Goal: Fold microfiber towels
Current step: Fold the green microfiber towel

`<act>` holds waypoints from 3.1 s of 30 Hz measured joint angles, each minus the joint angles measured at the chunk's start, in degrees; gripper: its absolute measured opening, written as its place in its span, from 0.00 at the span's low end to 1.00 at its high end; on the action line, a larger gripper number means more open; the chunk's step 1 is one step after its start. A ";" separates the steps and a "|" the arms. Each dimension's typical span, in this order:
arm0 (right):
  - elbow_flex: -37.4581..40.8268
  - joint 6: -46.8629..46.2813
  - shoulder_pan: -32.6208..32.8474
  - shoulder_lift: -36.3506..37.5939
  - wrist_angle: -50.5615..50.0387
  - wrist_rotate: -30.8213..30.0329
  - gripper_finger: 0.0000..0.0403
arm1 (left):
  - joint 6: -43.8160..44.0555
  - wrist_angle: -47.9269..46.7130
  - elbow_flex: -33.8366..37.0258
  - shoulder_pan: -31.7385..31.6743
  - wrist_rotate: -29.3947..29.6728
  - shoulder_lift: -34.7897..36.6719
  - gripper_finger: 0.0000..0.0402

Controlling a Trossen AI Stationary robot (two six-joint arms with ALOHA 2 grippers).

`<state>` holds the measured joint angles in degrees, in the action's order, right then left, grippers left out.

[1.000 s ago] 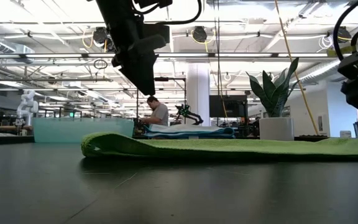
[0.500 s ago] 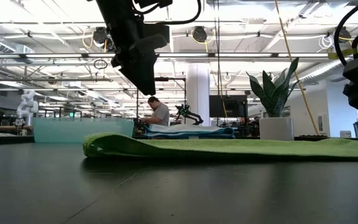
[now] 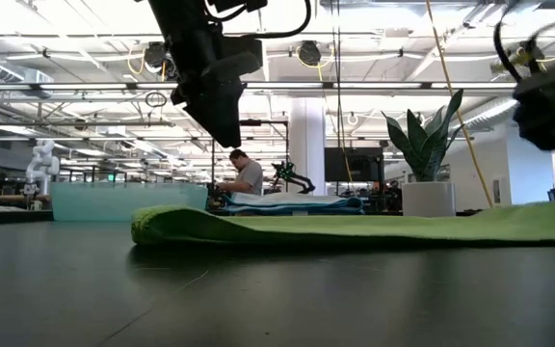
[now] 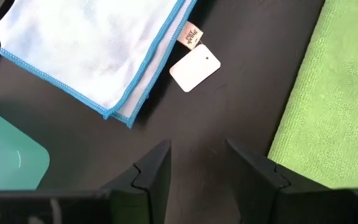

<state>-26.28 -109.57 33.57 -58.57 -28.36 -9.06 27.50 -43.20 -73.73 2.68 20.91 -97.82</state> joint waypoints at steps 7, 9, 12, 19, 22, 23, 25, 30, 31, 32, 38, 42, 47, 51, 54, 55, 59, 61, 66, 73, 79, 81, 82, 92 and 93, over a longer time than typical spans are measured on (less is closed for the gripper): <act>-6.78 6.00 -4.10 0.01 -7.87 0.14 0.00 | 1.75 -3.76 0.00 0.19 -0.02 0.00 0.38; -6.93 7.79 -5.52 0.00 -7.85 0.54 0.00 | 3.41 -5.48 0.05 0.72 0.00 0.80 0.38; -6.95 10.83 -8.26 -0.96 -8.02 4.36 0.00 | 5.67 -6.47 0.06 2.14 0.73 4.08 0.38; -6.96 23.43 -16.32 -4.58 2.05 7.98 0.00 | 11.10 -13.36 0.02 5.91 9.55 12.26 0.38; -8.89 29.46 -19.59 -6.92 4.09 10.06 0.00 | 15.11 -17.36 0.02 7.39 10.59 12.44 0.38; -10.29 31.63 -20.58 -7.98 3.50 11.02 0.00 | 16.17 -18.62 0.04 7.91 10.58 12.35 0.38; -13.67 36.19 -22.21 -10.08 2.02 12.37 0.00 | 17.99 -19.72 0.12 9.17 10.60 11.94 0.38; -23.75 47.31 -25.32 -16.06 0.61 13.83 0.00 | 23.24 -19.65 3.02 11.50 9.05 11.28 0.38; -25.74 49.28 -25.63 -17.33 0.23 13.87 0.00 | 24.26 -19.67 3.47 11.94 8.82 11.38 0.38; -27.54 51.11 -25.91 -18.69 -0.51 14.13 0.00 | 25.20 -19.84 3.97 12.43 8.69 11.51 0.38; -36.21 58.96 -27.19 -28.65 -0.23 21.21 0.00 | 28.17 -20.16 4.63 14.90 8.45 11.76 0.38; -41.86 63.50 -27.23 -35.92 0.72 25.55 0.00 | 30.85 -22.62 4.66 16.39 8.56 11.76 0.38; -49.98 68.89 -27.24 -43.45 5.13 30.00 0.00 | 35.95 -30.71 4.66 17.88 8.55 11.76 0.38; -55.79 72.42 -27.24 -47.95 6.57 32.27 0.00 | 38.91 -33.95 4.66 18.48 7.88 11.76 0.38; -58.19 73.77 -27.24 -50.49 7.50 33.73 0.00 | 39.93 -35.08 4.68 18.84 7.61 11.76 0.38; -58.50 74.04 -27.24 -51.09 7.76 34.54 0.00 | 40.15 -35.06 4.68 18.84 7.61 11.76 0.38; -58.49 74.27 -27.24 -53.27 10.15 35.99 0.00 | 40.41 -34.94 4.79 18.84 7.63 11.76 0.38; -58.47 74.28 -27.26 -54.56 13.10 36.56 0.00 | 40.74 -34.69 5.60 18.82 7.61 11.76 0.38; -58.47 74.05 -27.95 -56.69 20.05 37.79 0.00 | 42.08 -34.57 8.02 18.82 5.14 11.75 0.38; -58.45 74.62 -29.16 -60.20 21.73 38.83 0.00 | 42.08 -32.70 8.46 18.80 4.63 11.76 0.38; -58.42 74.87 -29.08 -62.44 28.84 40.94 0.05 | 42.03 -32.67 8.45 18.78 4.63 11.75 0.38; -58.42 75.52 -29.10 -62.56 30.59 40.89 0.09 | 41.86 -32.70 8.44 18.78 4.63 11.75 0.38; -58.42 75.82 -29.17 -62.57 31.42 40.89 0.12 | 41.86 -32.68 8.46 18.78 4.63 11.74 0.38; -58.42 74.30 -29.49 -62.11 33.20 40.86 0.34 | 41.84 -32.42 8.44 18.77 4.59 11.76 0.38; -58.42 74.28 -29.51 -61.67 31.83 40.87 0.35 | 41.80 -31.73 8.44 18.67 4.61 11.76 0.38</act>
<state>-84.71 -35.29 4.06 -120.24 3.48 31.81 69.30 -74.93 -65.30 21.35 25.52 -86.06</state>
